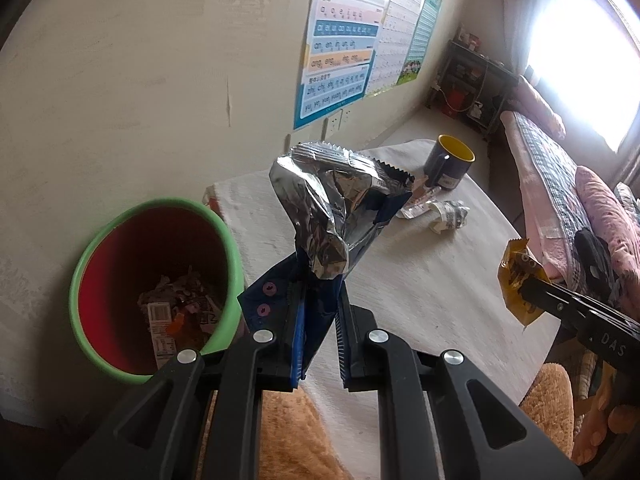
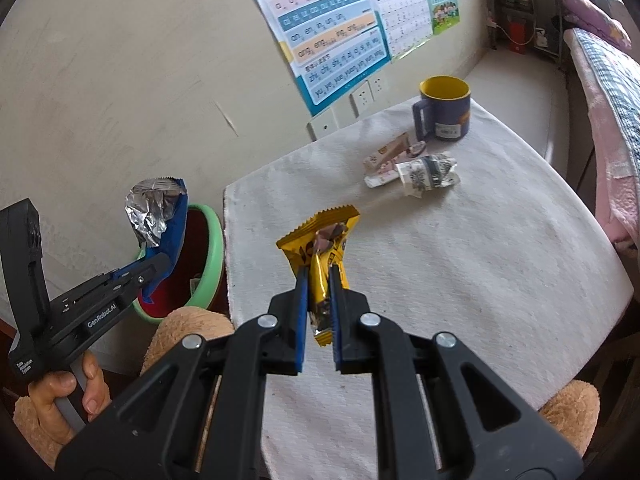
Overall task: Collect trash
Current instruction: 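Lift the foil cup with the left gripper while the right gripper carries the gold wrapper toward the bucket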
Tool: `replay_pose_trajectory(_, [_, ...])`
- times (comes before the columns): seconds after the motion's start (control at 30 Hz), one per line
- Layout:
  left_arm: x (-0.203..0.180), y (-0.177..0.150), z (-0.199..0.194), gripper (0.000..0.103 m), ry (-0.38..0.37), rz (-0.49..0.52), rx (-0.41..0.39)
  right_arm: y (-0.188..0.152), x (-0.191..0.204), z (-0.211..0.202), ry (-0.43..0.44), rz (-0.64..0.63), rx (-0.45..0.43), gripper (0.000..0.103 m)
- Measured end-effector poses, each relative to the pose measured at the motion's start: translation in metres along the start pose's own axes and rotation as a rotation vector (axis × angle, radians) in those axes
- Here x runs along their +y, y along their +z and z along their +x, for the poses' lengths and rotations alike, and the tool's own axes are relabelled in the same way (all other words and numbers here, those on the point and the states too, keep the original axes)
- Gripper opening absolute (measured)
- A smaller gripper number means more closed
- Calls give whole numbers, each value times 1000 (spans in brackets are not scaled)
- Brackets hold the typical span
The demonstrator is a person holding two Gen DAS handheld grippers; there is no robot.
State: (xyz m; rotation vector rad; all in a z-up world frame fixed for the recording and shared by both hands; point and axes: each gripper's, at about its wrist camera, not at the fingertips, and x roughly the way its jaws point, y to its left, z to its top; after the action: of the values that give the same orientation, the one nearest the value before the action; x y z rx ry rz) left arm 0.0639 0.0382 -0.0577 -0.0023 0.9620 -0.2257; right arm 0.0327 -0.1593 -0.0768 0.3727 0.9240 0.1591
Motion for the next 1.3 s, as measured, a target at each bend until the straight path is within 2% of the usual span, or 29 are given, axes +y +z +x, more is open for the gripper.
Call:
replay_pose_trajectory(0.47, [26, 0, -8, 11, 34, -43, -29, 5, 37, 13, 35, -64, 24, 11])
replay_pose_trajectory(1.3, [77, -12, -10, 11, 60, -134, -31, -1, 100, 38, 71, -167, 87, 11])
